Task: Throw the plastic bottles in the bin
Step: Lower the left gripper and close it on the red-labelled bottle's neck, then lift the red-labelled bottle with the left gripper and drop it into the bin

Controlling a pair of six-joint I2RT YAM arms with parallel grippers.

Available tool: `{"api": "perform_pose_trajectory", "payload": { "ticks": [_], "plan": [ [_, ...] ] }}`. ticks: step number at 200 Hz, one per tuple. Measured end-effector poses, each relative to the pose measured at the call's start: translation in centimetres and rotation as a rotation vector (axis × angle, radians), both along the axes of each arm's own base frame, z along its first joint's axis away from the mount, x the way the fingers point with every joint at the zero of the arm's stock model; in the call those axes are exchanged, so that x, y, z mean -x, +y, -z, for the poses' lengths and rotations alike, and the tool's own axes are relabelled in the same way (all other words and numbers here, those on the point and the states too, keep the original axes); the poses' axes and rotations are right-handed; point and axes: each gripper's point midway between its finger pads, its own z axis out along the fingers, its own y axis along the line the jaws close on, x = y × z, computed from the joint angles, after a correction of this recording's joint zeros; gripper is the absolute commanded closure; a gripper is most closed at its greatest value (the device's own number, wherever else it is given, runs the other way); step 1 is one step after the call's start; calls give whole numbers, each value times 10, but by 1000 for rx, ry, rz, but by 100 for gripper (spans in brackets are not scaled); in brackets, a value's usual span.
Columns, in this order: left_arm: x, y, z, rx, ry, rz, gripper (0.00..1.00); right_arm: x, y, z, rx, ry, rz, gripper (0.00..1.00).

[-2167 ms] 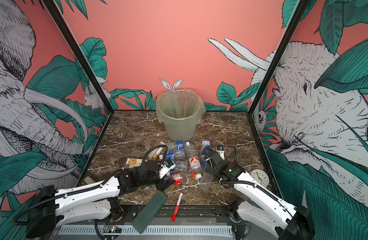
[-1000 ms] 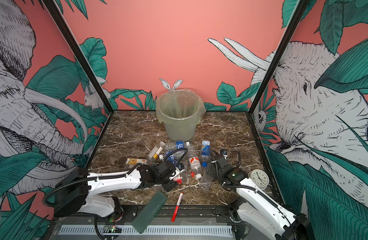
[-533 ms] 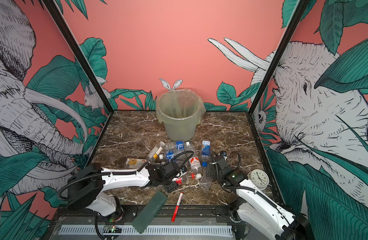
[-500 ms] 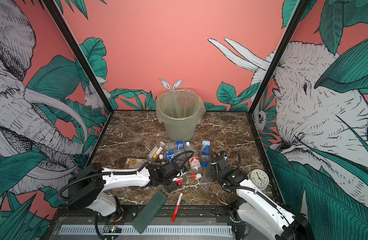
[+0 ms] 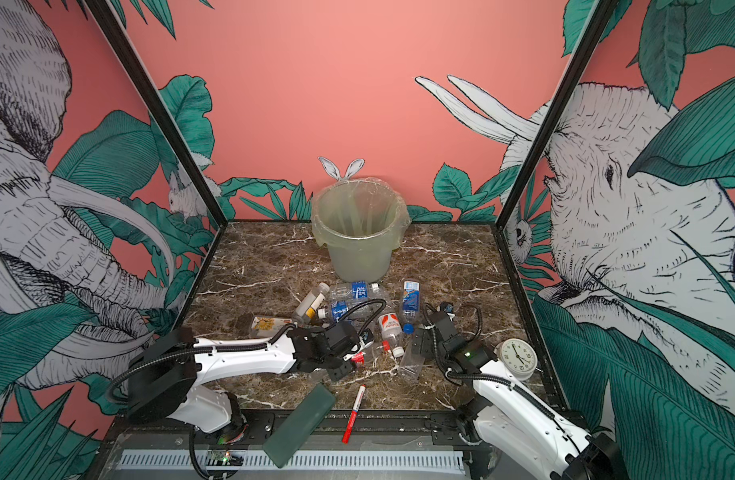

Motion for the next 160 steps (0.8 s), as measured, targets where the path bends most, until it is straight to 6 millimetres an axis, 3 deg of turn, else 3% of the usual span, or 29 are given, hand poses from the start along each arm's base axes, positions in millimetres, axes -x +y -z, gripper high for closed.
{"api": "perform_pose_trajectory", "payload": {
  "ticks": [44, 92, 160],
  "plan": [
    [-3, 2, -29, 74, -53, -13, 46, -2, 1, -2, -5, -10, -6, 1],
    [-6, 25, -43, 119, -120, -85, 46, -3, 1, -5, -1, -24, -13, 1],
    [-26, 59, -107, 346, -322, -275, 48, -8, 3, -1, 21, -18, -34, 1]
  ]
}}
